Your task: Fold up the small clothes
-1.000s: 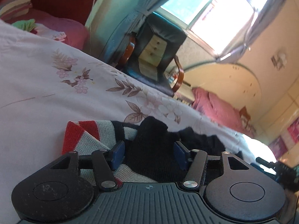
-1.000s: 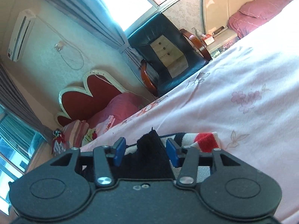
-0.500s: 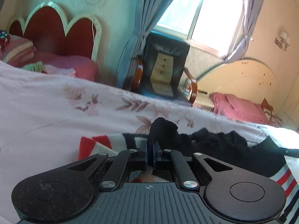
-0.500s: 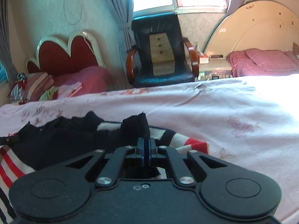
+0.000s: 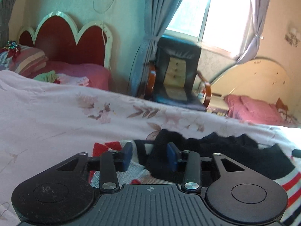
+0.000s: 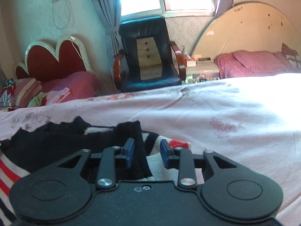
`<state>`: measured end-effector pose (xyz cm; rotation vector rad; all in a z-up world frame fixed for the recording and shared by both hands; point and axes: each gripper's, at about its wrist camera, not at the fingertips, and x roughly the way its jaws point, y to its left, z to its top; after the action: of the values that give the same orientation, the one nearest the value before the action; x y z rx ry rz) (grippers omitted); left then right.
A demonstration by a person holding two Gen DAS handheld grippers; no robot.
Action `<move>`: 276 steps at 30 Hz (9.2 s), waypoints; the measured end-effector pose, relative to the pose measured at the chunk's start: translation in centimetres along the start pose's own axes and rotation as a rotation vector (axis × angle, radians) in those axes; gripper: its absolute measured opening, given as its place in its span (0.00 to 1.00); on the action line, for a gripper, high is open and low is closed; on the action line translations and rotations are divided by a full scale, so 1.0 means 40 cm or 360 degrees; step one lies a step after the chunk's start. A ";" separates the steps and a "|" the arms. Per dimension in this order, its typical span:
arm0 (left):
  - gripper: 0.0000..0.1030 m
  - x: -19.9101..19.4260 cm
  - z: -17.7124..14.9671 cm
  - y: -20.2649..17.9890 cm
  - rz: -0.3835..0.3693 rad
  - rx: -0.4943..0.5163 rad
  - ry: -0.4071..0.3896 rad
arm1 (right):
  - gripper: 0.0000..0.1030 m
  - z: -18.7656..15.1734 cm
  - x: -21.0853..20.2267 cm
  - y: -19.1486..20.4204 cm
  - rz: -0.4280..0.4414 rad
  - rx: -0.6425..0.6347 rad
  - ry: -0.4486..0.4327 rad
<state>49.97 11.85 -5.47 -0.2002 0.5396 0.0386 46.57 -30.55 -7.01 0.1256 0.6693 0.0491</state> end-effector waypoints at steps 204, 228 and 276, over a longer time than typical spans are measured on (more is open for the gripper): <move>0.91 -0.072 -0.143 -0.275 -0.0473 -0.0133 0.0370 | 0.22 -0.099 -0.309 0.187 0.0140 -0.0315 0.0020; 0.91 -0.126 -0.063 -0.455 -0.0775 0.0228 0.0232 | 0.48 -0.086 -0.235 -0.070 0.0032 0.0212 0.0091; 0.89 -0.260 -0.263 -0.432 -0.0462 0.0428 0.0380 | 0.21 -0.237 -0.420 0.050 -0.0009 -0.0192 0.0037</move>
<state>37.26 -7.02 -5.86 -0.0180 0.7422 -0.3424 27.51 -29.06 -3.77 0.0069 0.6881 0.0854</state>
